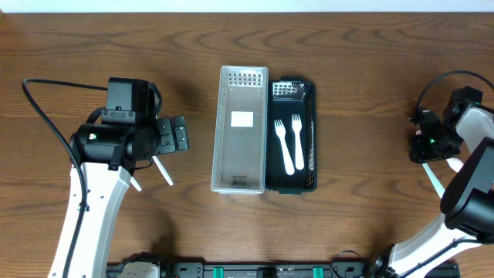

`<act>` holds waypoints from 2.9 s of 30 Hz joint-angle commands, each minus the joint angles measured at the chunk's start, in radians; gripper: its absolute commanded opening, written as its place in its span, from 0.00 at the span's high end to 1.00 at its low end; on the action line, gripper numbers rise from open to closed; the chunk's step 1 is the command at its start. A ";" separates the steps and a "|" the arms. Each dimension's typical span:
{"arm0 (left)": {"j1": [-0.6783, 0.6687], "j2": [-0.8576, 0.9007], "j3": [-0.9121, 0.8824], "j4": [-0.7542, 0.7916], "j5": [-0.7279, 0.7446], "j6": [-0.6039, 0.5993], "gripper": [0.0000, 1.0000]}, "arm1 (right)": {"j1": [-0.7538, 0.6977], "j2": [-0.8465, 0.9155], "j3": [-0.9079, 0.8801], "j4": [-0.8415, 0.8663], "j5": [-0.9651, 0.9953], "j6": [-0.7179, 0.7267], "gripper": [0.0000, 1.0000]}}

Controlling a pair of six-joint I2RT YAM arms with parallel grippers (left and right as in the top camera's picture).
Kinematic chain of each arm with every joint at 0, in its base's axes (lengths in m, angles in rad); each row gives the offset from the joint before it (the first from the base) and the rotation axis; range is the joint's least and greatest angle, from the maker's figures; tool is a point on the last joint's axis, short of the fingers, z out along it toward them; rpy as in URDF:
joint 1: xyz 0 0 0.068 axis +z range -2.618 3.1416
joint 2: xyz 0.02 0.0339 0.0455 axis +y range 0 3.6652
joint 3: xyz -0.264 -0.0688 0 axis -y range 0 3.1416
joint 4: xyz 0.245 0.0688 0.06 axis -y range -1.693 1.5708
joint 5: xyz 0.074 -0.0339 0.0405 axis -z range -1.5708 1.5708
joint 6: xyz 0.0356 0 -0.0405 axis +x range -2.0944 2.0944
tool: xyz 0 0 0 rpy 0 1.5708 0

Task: Pack container
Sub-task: 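Lower right gripper and grasp the third white fork, then carry the third fork into the black basket and release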

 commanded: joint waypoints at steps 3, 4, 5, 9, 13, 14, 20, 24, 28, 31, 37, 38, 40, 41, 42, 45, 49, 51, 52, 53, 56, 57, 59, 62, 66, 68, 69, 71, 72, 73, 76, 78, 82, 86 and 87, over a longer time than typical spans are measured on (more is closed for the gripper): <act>0.004 0.001 0.007 0.000 -0.012 0.006 0.02 | 0.010 0.030 -0.001 0.002 -0.012 0.004 0.68; 0.004 0.001 0.007 0.000 -0.012 0.006 0.02 | 0.010 0.030 -0.001 0.003 -0.012 0.004 0.70; 0.004 0.001 0.007 0.000 -0.012 0.006 0.02 | 0.010 0.030 -0.001 0.003 -0.012 0.004 0.71; 0.004 0.001 0.007 0.000 -0.012 0.006 0.02 | 0.010 0.030 -0.001 0.003 -0.012 0.004 0.74; 0.004 0.001 0.007 0.000 -0.012 0.006 0.02 | 0.010 0.030 -0.001 0.003 -0.012 0.005 0.78; 0.004 0.001 0.007 0.000 -0.012 0.006 0.02 | 0.010 0.030 -0.001 0.003 -0.012 0.005 0.78; 0.004 0.001 0.007 0.000 -0.012 0.006 0.02 | 0.013 0.029 0.000 0.003 -0.043 0.023 0.82; 0.004 0.001 0.007 0.000 -0.012 0.006 0.02 | 0.042 0.023 0.009 0.004 -0.057 0.082 0.85; 0.004 0.001 0.007 0.000 -0.012 0.006 0.02 | 0.101 -0.008 0.042 0.002 -0.057 0.161 0.91; 0.004 0.001 0.007 0.000 -0.012 0.006 0.02 | 0.159 -0.049 0.083 -0.009 -0.057 0.245 0.99; 0.004 0.001 0.007 0.000 -0.011 0.006 0.02 | 0.318 -0.143 0.239 -0.127 -0.057 0.507 0.99; 0.004 0.001 0.007 0.000 -0.012 0.006 0.02 | 0.352 -0.159 0.271 -0.155 -0.057 0.558 0.99; 0.004 0.001 0.007 0.000 -0.011 0.006 0.02 | 0.423 -0.184 0.328 -0.195 -0.057 0.647 0.99; 0.004 0.001 0.007 0.000 -0.011 0.006 0.02 | 0.466 -0.195 0.358 -0.209 -0.057 0.694 0.99; 0.004 0.001 0.007 0.000 -0.011 0.006 0.02 | 0.505 -0.204 0.380 -0.215 -0.057 0.737 0.99; 0.004 0.001 0.007 0.000 -0.011 0.006 0.02 | 0.635 -0.224 0.431 -0.199 -0.055 0.866 0.99; 0.004 0.001 0.007 -0.003 -0.011 0.006 0.02 | 0.777 -0.219 0.436 -0.143 -0.033 0.992 0.99; 0.004 0.001 0.007 -0.005 -0.011 0.006 0.02 | 0.826 -0.200 0.430 -0.134 0.004 1.048 0.99; 0.004 0.001 0.007 -0.006 -0.011 0.006 0.02 | 0.846 -0.186 0.422 -0.132 0.025 1.064 0.99; 0.004 0.001 0.007 -0.007 -0.011 0.006 0.02 | 0.860 -0.171 0.413 -0.132 0.042 1.079 0.99; 0.004 0.001 0.007 -0.007 -0.011 0.006 0.02 | 0.888 -0.115 0.373 -0.131 0.048 1.120 0.99; 0.004 0.001 0.007 -0.007 -0.012 0.006 0.02 | 0.895 -0.097 0.357 -0.131 0.048 1.123 0.99; 0.004 0.001 0.007 -0.007 -0.011 0.006 0.02 | 0.910 -0.055 0.323 -0.128 0.048 1.135 0.99; 0.004 0.001 0.007 -0.008 -0.011 0.006 0.02 | 0.932 0.003 0.296 -0.123 0.048 1.149 0.99; 0.004 0.001 0.007 -0.008 -0.011 0.006 0.02 | 0.955 0.043 0.295 -0.111 0.048 1.149 0.96; 0.004 0.001 0.007 -0.010 -0.011 0.006 0.02 | 0.964 0.045 0.295 -0.094 0.048 1.149 0.92; 0.004 0.001 0.007 -0.011 -0.011 0.006 0.02 | 0.966 0.045 0.295 -0.086 0.048 1.149 0.88; 0.004 0.001 0.007 -0.016 -0.012 0.006 0.02 | 0.966 0.045 0.295 -0.075 0.047 1.149 0.65; 0.004 0.001 0.007 -0.018 -0.011 0.006 0.02 | 0.966 0.045 0.295 -0.074 0.048 1.149 0.58; 0.004 0.001 0.007 -0.019 -0.012 0.006 0.02 | 0.966 0.045 0.295 -0.072 0.048 1.149 0.53; 0.004 0.001 0.007 -0.022 -0.012 0.006 0.02 | 0.965 0.043 0.301 -0.074 0.048 1.132 0.38; 0.004 0.001 0.007 -0.021 -0.012 0.006 0.02 | 0.963 0.035 0.320 -0.084 0.048 1.122 0.37; 0.004 0.001 0.007 -0.022 -0.012 0.006 0.02 | 0.956 -0.007 0.381 -0.106 0.050 1.065 0.38; 0.004 0.001 0.007 -0.022 -0.012 0.006 0.02 | 0.924 -0.100 0.475 -0.110 0.101 1.037 0.36; 0.004 0.001 0.007 -0.022 -0.012 0.006 0.02 | 0.909 -0.126 0.495 -0.109 0.116 1.049 0.35</act>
